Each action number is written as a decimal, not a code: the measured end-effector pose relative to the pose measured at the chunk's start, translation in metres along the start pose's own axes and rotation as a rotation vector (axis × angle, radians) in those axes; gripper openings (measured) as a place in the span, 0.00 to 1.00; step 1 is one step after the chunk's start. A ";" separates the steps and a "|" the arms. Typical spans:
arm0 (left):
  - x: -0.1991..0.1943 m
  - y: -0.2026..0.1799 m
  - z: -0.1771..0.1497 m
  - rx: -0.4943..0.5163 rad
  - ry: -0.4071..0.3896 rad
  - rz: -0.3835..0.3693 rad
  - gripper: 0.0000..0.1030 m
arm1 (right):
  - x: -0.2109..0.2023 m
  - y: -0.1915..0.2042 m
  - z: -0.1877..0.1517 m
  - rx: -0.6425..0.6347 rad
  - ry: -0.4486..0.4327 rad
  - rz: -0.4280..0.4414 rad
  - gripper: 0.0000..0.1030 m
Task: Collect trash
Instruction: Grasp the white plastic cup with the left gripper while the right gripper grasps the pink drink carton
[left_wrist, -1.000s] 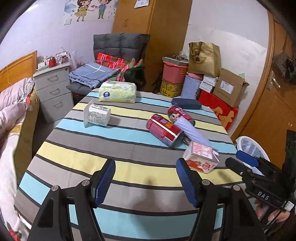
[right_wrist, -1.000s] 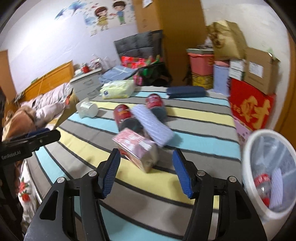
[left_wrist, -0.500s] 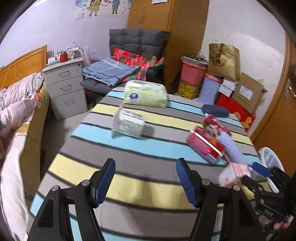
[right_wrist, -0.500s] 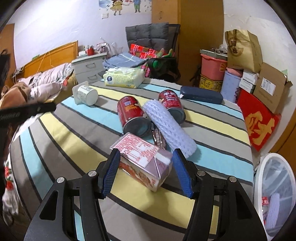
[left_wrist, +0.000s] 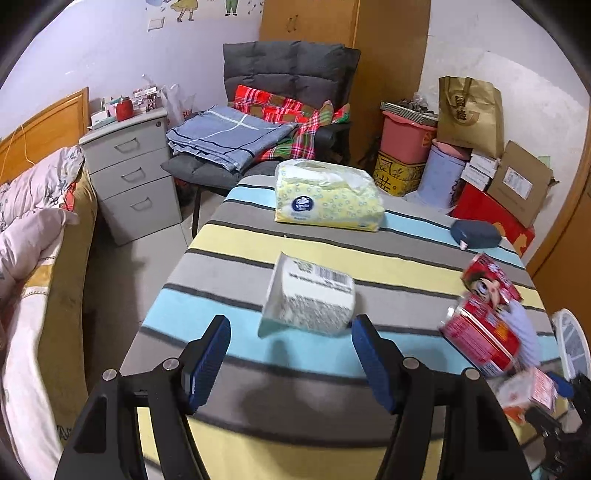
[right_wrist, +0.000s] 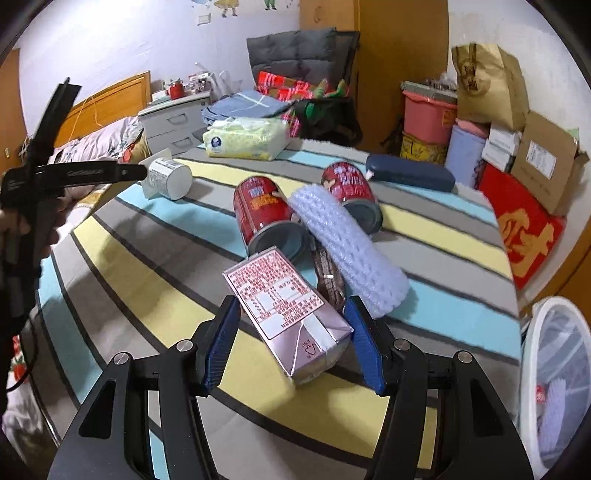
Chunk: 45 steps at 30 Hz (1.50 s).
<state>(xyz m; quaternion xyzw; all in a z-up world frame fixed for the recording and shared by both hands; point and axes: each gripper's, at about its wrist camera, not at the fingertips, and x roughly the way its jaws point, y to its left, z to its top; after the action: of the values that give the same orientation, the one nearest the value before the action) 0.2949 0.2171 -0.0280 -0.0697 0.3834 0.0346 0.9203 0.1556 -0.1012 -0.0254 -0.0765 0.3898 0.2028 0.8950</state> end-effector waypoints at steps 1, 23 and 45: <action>0.005 0.001 0.001 -0.001 0.002 0.001 0.66 | 0.000 0.000 -0.001 0.005 0.001 0.006 0.52; -0.004 -0.025 0.002 0.114 -0.065 -0.142 0.66 | 0.004 0.007 0.000 0.038 0.012 0.004 0.37; 0.058 -0.032 0.016 0.228 0.035 -0.252 0.73 | 0.005 0.006 -0.003 0.069 0.017 0.018 0.37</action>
<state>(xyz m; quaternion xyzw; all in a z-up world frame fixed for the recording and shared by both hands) 0.3509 0.1883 -0.0547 -0.0127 0.3889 -0.1258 0.9125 0.1541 -0.0954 -0.0306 -0.0438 0.4049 0.1967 0.8919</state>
